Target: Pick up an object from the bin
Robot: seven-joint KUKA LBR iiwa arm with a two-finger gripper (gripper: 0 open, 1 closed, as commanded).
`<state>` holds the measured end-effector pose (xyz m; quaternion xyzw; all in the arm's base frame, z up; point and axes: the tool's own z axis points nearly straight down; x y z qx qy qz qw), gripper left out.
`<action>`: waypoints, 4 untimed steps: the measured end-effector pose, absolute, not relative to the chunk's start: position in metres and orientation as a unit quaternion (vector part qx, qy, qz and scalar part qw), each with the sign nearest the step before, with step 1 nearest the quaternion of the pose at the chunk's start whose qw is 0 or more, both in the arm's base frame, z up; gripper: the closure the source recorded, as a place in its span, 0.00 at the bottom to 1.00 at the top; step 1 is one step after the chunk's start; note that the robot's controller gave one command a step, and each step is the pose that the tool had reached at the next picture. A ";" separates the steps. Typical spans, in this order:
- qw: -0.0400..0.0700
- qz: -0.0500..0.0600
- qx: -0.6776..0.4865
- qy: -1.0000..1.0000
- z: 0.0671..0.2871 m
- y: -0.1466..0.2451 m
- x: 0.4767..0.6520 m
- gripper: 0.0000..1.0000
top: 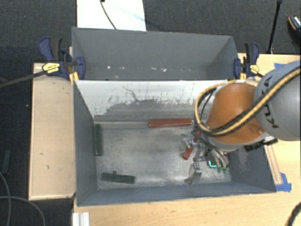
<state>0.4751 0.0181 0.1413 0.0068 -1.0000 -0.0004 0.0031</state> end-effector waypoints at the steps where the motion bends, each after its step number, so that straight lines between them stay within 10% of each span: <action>1: -0.001 0.001 0.100 -0.995 0.069 -0.035 0.546 0.00; 3: -0.003 0.001 0.274 -0.962 0.104 -0.044 0.568 0.00; 4: 0.000 -0.001 0.374 -0.927 0.070 -0.045 0.571 0.00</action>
Offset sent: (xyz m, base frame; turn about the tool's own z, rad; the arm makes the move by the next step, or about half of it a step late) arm 0.0702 -0.0513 -0.0713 -0.1896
